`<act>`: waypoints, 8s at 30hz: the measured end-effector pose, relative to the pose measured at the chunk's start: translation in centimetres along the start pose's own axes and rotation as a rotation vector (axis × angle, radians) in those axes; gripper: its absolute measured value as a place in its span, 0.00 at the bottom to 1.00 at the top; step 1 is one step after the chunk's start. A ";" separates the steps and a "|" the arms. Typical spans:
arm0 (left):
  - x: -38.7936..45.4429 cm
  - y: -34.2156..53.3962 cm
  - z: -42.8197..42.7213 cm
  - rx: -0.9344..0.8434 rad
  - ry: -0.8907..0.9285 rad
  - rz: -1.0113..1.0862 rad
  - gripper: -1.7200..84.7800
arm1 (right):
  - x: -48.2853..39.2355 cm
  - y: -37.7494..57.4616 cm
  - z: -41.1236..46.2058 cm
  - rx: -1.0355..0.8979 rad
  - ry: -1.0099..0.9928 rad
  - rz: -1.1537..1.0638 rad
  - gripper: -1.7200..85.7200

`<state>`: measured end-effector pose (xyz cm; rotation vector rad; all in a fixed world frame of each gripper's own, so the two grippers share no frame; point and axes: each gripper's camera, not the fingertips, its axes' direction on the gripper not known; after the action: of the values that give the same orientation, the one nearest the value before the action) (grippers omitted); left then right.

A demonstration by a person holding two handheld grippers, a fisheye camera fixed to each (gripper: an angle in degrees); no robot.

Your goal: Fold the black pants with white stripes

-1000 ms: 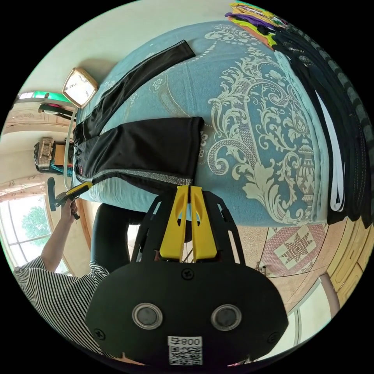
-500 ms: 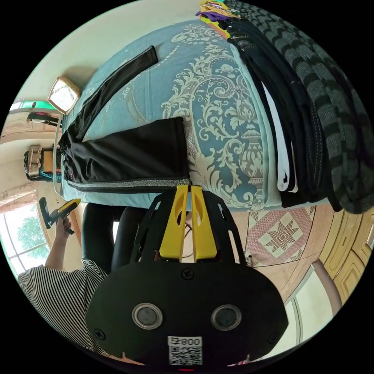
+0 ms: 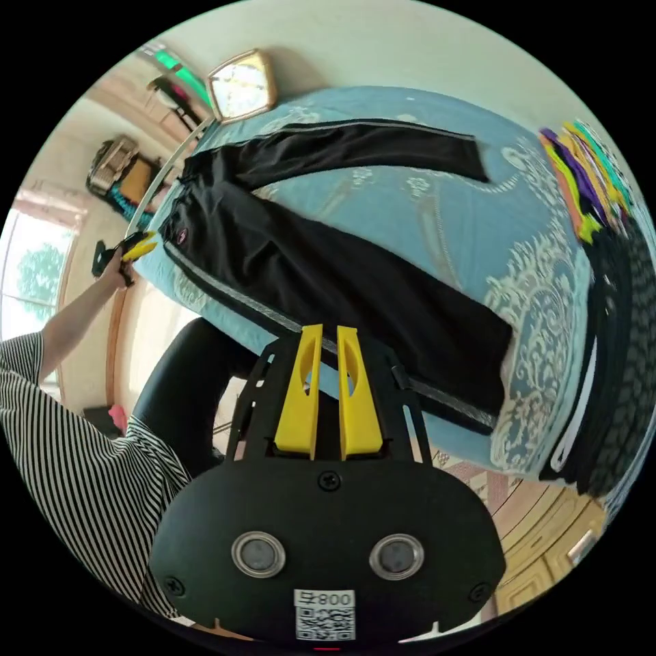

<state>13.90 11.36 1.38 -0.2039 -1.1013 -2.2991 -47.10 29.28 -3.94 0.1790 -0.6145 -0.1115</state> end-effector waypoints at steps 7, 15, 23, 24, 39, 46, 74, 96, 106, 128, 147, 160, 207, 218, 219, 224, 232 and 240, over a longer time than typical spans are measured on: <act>-1.9 -1.7 -0.5 -0.054 0.022 0.000 0.07 | -15.3 -6.6 14.3 -0.188 0.026 -0.384 0.09; -2.6 -0.4 -7.5 0.044 0.159 0.092 0.05 | -19.1 -6.4 19.6 -0.224 0.133 -0.476 0.04; -5.5 0.9 -8.7 -0.049 -0.014 0.017 0.06 | -21.4 -5.4 25.0 -0.236 0.077 -0.523 0.03; -5.5 1.1 -8.9 -0.033 -0.002 0.004 0.07 | -21.3 -5.5 25.3 -0.224 0.078 -0.513 0.03; 13.0 3.3 -5.8 -0.105 0.062 0.618 0.10 | -7.9 -12.4 23.7 0.032 -0.028 -0.163 0.05; 26.1 4.0 3.0 -0.291 -0.129 1.026 0.12 | 3.8 -24.0 23.9 0.063 0.288 -0.073 0.09; 35.2 6.2 4.2 -0.539 -0.108 1.111 0.05 | 11.2 -32.8 38.5 -0.245 0.576 -0.313 0.03; 28.4 -7.6 -8.1 -0.004 -0.146 0.503 0.08 | 9.4 -32.6 32.7 -0.017 0.276 -0.244 0.02; 29.5 -13.5 -4.3 -0.033 -0.315 0.376 0.02 | -8.4 -42.9 43.0 0.010 0.351 -0.510 0.02; 36.0 -6.0 -1.4 -0.034 -0.163 0.764 0.02 | 9.7 -37.7 23.7 0.180 0.252 -0.057 0.02; 39.4 10.1 4.6 -0.506 0.025 1.280 0.11 | 22.1 -15.1 7.2 0.089 0.087 0.108 0.05; 39.2 10.1 8.3 -0.482 -0.175 1.245 0.03 | 25.9 -5.1 5.8 -0.065 0.133 0.290 0.04; 9.4 9.3 -1.5 -0.296 -0.125 0.620 0.05 | 24.7 7.4 0.3 0.119 -0.133 0.415 0.02; -4.2 1.5 -6.0 -0.007 -0.025 -0.001 0.10 | -17.6 -8.2 20.8 -0.111 -0.087 -0.574 0.02; -5.0 1.3 -5.6 -0.033 -0.018 -0.026 0.07 | -19.0 -8.4 21.8 -0.121 -0.072 -0.601 0.02; -6.8 2.3 -7.4 0.036 0.032 -0.030 0.05 | -23.7 -8.6 29.2 -0.207 0.000 -0.697 0.02; -7.7 3.4 -9.7 0.095 0.005 0.017 0.08 | -22.2 -8.6 31.5 -0.205 -0.153 -0.623 0.02; -1.3 4.2 -11.6 0.189 -0.118 0.219 0.07 | -19.1 -17.2 31.2 -0.015 -0.146 -0.519 0.02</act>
<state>18.53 1.06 -3.80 -0.3707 -1.2805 -1.9986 -81.67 11.27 6.94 0.3152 -0.7018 -0.6344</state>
